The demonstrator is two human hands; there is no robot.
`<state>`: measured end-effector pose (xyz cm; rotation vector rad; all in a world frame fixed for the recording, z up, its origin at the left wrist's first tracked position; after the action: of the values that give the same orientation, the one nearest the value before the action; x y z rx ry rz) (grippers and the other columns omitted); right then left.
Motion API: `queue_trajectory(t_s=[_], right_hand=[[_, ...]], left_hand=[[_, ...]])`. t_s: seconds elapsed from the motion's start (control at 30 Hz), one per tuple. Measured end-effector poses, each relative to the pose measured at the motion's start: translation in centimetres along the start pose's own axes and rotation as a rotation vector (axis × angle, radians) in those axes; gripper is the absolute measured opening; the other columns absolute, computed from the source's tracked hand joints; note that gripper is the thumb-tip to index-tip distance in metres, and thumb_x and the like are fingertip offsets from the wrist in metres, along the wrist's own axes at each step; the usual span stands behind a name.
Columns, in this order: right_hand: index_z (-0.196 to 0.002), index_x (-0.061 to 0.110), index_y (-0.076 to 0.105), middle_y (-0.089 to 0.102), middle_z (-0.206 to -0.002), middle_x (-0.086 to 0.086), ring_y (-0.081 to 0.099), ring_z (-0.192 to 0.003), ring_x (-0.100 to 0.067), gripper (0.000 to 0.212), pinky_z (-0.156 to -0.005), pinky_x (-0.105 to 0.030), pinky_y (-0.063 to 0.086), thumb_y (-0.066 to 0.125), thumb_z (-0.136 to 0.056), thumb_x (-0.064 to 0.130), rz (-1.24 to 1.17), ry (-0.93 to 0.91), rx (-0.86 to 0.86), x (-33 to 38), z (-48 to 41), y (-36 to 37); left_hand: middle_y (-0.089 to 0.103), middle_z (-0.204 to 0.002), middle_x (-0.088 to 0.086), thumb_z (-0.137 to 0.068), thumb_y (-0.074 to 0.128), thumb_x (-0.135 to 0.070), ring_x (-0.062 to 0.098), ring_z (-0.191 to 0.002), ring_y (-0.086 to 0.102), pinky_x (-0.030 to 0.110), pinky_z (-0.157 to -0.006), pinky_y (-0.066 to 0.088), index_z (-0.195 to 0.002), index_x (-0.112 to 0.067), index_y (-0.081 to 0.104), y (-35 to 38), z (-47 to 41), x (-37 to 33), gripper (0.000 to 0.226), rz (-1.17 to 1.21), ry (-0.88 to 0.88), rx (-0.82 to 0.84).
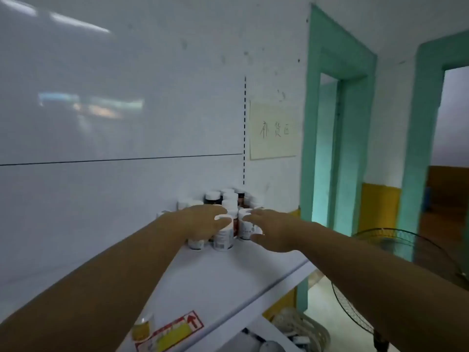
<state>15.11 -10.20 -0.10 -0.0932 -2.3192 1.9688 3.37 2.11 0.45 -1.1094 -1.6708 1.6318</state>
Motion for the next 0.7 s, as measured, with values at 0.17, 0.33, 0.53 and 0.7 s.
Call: queue_trajectory(t_s=[0.17, 0.33, 0.53, 0.7], right_hand=[[-0.143, 0.025, 0.032, 0.034, -0.15, -0.002, 0.04, -0.131, -0.027, 0.053, -0.105, -0.037, 0.035, 0.047, -0.093, 0.034, 0.012, -0.095, 0.012, -3.7, -4.2, 2.0], [-0.139, 0.017, 0.039, 0.041, -0.143, -0.005, 0.043, -0.127, -0.026, 0.05, -0.103, -0.038, 0.038, 0.046, -0.093, 0.034, 0.031, -0.199, -0.022, -7.1, -7.9, 2.5], [-0.124, 0.011, 0.052, 0.054, -0.127, -0.01, 0.05, -0.115, -0.026, 0.044, -0.095, -0.037, 0.041, 0.045, -0.092, 0.04, 0.245, -0.289, -0.153, -8.6, -11.1, 3.4], [-0.117, 0.011, 0.057, 0.058, -0.123, -0.011, 0.05, -0.114, -0.027, 0.042, -0.1, -0.036, 0.033, 0.041, -0.093, 0.041, 0.304, -0.293, -0.192, -8.8, -12.2, 4.3]], left_hand=[[0.043, -0.146, -0.003, -0.096, 0.033, -0.05, 0.02, -0.13, 0.042, 0.036, -0.109, 0.031, -0.14, -0.031, 0.04, 1.0, -2.5, 0.5, 0.049, -0.06, -0.134, 0.009], [0.05, -0.138, 0.002, -0.097, 0.036, -0.042, 0.021, -0.123, 0.047, 0.03, -0.097, 0.035, -0.134, -0.024, 0.047, 1.0, -4.3, -0.5, 0.043, -0.181, -0.291, -0.032], [0.052, -0.126, 0.007, -0.094, 0.041, -0.045, 0.023, -0.113, 0.052, 0.03, -0.089, 0.04, -0.13, -0.025, 0.051, 1.8, -5.4, -1.5, 0.042, -0.243, -0.505, -0.192], [0.058, -0.115, 0.004, -0.091, 0.042, -0.048, 0.02, -0.104, 0.055, 0.029, -0.081, 0.041, -0.122, -0.025, 0.058, 2.2, -6.1, -2.4, 0.041, -0.29, -0.561, -0.186]])
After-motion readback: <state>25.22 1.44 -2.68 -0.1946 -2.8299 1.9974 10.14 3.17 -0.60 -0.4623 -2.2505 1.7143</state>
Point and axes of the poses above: each hand's wrist, its own z-axis away from the middle knuckle, its own y-axis out of the palm, x = y × z, the point moved 4 cm from there along -z, towards the middle knuckle
